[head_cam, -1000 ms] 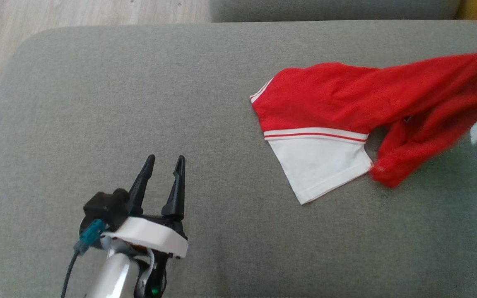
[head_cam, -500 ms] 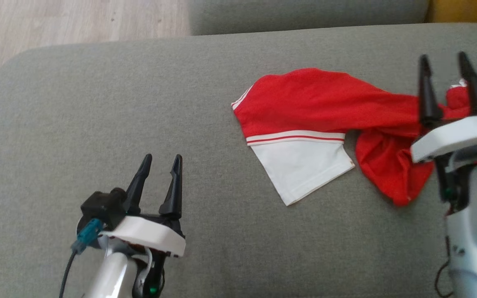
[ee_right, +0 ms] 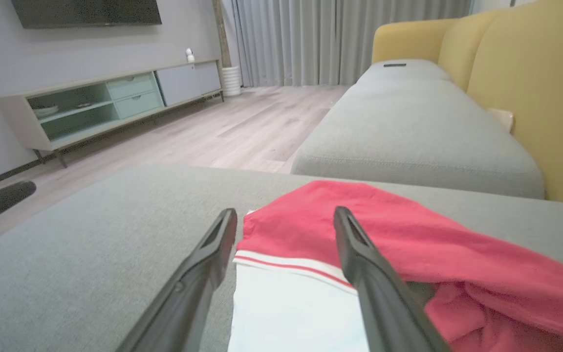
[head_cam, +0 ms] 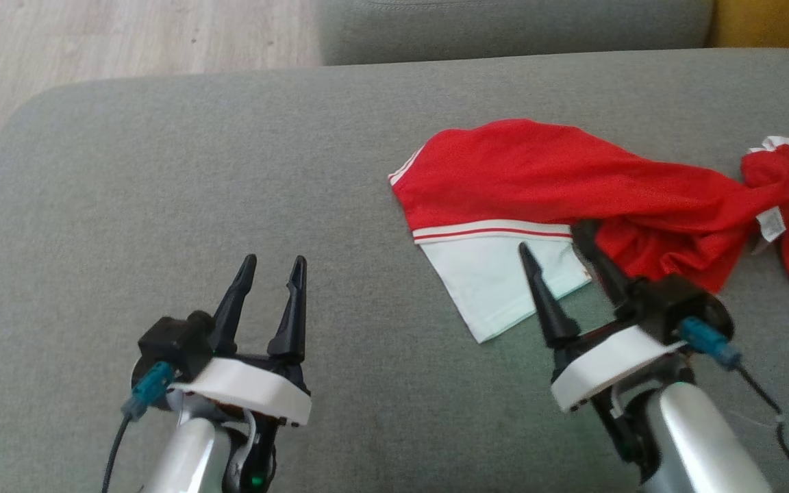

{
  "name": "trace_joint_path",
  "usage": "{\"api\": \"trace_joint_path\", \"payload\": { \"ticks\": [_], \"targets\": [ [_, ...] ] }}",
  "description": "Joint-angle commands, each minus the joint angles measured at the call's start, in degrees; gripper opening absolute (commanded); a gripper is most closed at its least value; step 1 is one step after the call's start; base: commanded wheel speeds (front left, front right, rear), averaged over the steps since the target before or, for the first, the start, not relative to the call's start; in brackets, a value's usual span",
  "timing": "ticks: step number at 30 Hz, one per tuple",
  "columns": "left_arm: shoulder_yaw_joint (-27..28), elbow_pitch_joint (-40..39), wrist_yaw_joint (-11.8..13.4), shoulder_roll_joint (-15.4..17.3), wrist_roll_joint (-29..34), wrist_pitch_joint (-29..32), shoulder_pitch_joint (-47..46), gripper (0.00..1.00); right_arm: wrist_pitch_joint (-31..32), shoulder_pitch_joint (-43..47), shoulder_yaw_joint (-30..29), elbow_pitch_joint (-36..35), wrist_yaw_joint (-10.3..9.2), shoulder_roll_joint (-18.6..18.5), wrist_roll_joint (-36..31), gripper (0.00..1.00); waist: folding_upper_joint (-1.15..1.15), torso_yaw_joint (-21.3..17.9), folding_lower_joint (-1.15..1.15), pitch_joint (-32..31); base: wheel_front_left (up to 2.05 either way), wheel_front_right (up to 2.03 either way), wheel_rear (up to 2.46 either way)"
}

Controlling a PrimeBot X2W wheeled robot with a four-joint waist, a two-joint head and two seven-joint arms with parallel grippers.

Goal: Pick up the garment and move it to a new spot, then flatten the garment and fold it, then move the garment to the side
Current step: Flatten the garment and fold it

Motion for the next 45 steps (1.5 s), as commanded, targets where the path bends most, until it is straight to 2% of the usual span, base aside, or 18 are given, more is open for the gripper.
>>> {"api": "trace_joint_path", "payload": {
  "ticks": [1, 5, 16, 23, 29, 30, 31, 38, 45],
  "targets": [
    [1.75, -2.07, 0.11, 0.15, 0.18, -0.45, -2.04, 1.0, -0.69, -2.0, 1.74, -1.24, 0.39, 0.6, -0.53, 1.0, 0.0, 0.52, 0.0, 0.25, 0.0, 0.0, 0.0],
    [1.67, -1.99, 0.04, 0.15, 0.22, -0.45, -2.11, 1.0, -1.11, -2.95, 4.4, 2.39, 0.39, 0.37, -1.54, 1.0, 0.0, 1.73, 0.0, 0.85, 0.0, 0.0, 0.0],
    [0.97, -1.6, 0.07, 0.15, -0.1, -0.45, -2.6, 1.0, -0.5, -5.79, 5.77, 13.92, 0.39, -0.07, -2.57, 1.0, 0.0, 5.24, 0.0, 3.0, 0.0, 0.0, 0.0],
    [0.7, -1.5, 0.11, 0.15, -0.27, -0.45, -2.97, 1.0, 1.26, -8.26, 7.17, 23.22, 0.39, -0.26, -3.4, 1.0, 0.0, 6.07, 0.0, 3.62, 0.0, 0.0, 0.0],
    [0.48, -1.4, 0.45, 0.15, -0.64, -0.45, -3.34, 1.0, 2.24, -9.94, 5.7, 30.17, 0.39, 0.35, -5.2, 1.0, 0.0, 6.25, 0.0, 3.63, 0.0, 0.0, 0.0],
    [0.51, -1.42, 0.5, 0.15, -0.69, -0.45, -3.36, 1.0, 2.16, -10.19, 5.89, 30.72, 0.39, 0.5, -5.16, 0.38, 0.0, 6.19, 0.0, 3.62, 0.0, 0.0, 0.0],
    [0.54, -1.45, 0.54, 0.15, -0.74, -0.45, -3.37, 1.0, 1.86, -10.48, 6.17, 31.09, 0.39, 0.63, -5.11, 0.0, 0.0, 6.08, 0.0, 3.61, 0.0, 0.0, 0.0],
    [0.63, -1.45, 0.63, 0.15, -0.78, -0.45, -3.27, 1.0, -1.76, -13.08, 9.27, 30.63, 0.39, 1.27, -3.77, 0.0, 0.0, 5.17, 0.0, 2.89, 0.0, 0.0, 0.0],
    [1.08, -1.51, 0.68, 0.15, -0.73, -0.45, -2.57, 1.0, -7.51, -17.53, 16.15, 22.74, 0.39, 1.8, -0.28, 0.0, 0.0, 4.53, 0.0, 0.47, 0.0, 0.0, 0.0]
  ]
}}
